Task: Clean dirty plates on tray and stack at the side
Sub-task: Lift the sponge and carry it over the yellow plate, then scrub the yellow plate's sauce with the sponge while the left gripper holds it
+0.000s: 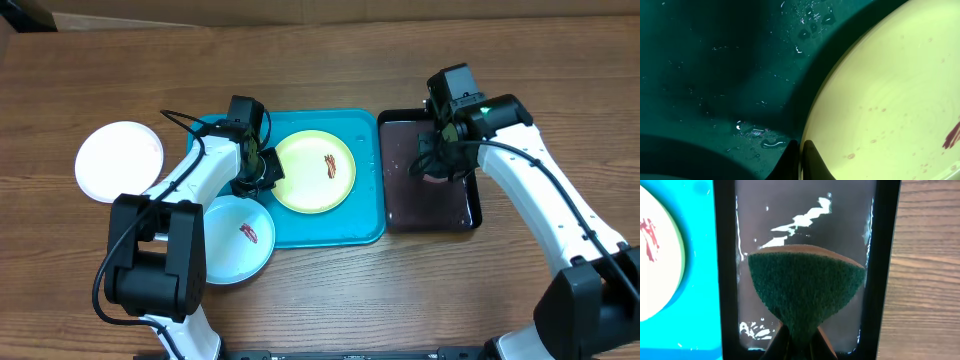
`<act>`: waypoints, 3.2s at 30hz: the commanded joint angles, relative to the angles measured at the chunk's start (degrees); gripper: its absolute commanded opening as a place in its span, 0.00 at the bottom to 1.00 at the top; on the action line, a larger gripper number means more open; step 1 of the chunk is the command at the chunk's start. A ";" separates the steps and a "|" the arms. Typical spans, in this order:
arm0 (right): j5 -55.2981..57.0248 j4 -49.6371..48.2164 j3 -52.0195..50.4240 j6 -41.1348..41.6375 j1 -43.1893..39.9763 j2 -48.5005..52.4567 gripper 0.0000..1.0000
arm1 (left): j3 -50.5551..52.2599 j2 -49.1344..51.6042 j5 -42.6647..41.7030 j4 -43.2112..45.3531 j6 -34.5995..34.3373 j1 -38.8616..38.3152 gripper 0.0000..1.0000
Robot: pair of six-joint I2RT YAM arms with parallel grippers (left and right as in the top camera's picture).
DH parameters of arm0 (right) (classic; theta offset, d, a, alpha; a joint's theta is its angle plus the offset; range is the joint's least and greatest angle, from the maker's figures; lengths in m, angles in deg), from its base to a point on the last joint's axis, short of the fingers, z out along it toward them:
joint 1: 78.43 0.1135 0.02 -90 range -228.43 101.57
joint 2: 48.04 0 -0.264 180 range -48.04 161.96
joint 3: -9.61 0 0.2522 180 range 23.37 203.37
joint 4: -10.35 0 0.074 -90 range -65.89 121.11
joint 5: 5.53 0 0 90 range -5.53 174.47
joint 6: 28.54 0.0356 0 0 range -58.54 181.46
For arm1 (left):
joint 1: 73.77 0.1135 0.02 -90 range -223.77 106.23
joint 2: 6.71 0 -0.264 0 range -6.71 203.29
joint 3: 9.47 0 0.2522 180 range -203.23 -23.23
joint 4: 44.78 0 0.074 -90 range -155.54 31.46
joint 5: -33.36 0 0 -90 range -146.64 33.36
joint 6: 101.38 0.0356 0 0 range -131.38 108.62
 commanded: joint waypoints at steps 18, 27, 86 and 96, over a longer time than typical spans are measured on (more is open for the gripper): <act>-24.85 -12.35 12.50 0.46 4.66 2.19 0.04 | 0.52 0.50 -0.46 3.17 -0.57 -0.39 0.04; 0.76 -14.38 12.50 2.38 16.61 10.86 0.04 | 0.52 0.50 -0.28 3.17 -0.50 -0.39 0.04; -11.04 -18.91 12.39 5.40 23.87 35.08 0.04 | 0.52 0.50 -0.26 2.60 1.40 -0.39 0.04; -19.78 -18.86 12.39 5.38 23.96 35.08 0.04 | 0.52 0.50 -0.28 2.60 1.40 -0.39 0.04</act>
